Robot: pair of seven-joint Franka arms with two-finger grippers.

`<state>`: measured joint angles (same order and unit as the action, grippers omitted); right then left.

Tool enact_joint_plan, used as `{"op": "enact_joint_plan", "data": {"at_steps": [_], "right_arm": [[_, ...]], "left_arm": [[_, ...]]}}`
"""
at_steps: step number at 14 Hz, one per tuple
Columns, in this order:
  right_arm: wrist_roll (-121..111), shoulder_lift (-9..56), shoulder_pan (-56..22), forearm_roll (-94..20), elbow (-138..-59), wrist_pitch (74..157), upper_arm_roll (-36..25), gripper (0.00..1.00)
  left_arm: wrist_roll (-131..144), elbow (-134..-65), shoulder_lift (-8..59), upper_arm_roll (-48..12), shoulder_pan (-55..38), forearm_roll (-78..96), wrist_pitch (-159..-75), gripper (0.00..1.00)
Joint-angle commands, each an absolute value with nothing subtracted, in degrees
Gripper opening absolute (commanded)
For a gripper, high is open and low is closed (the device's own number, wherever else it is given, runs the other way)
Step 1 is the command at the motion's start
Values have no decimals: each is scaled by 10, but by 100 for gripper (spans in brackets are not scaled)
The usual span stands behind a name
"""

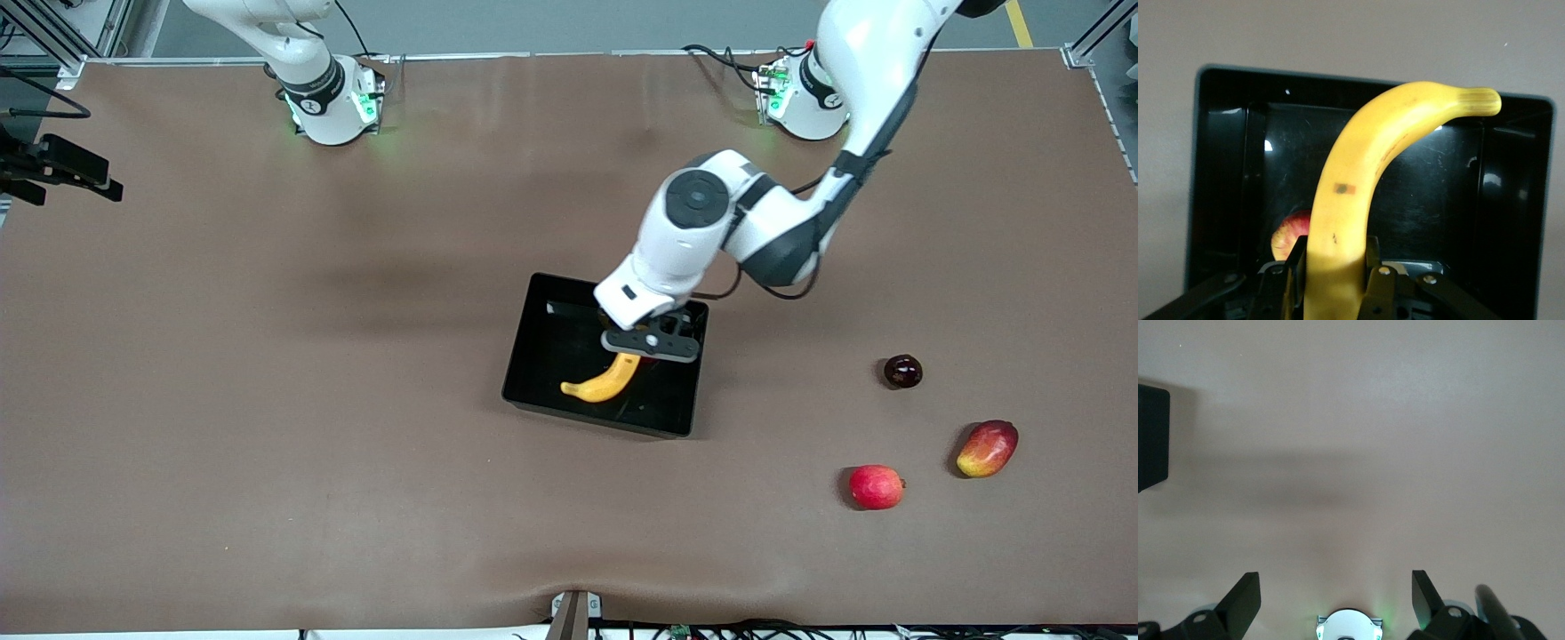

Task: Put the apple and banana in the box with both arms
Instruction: 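Carry the banana over the black box with the left gripper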

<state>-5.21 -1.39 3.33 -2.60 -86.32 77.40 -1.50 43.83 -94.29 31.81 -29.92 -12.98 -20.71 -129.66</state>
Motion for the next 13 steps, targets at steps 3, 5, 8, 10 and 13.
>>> {"op": "enact_joint_plan", "data": {"at_steps": [3, 5, 8, 10, 13], "right_arm": [[-50, -33, 37, -20, -881, 774, -12, 100], [-50, -33, 37, -20, -881, 774, -12, 100], [-50, -33, 37, -21, -881, 773, -12, 100], [-50, -33, 37, -21, -881, 773, -12, 100], [-50, -33, 37, -22, -881, 773, -12, 100]], "left_arm": [[556, -994, 347, -295, -153, -258, -1400, 0], [608, -995, 366, -294, -169, -289, -1417, 0], [695, -989, 400, -294, -173, -377, -1418, 0], [705, -987, 412, -294, -174, -387, -1423, 0], [708, -977, 437, -293, -179, -385, -1434, 1]]}}
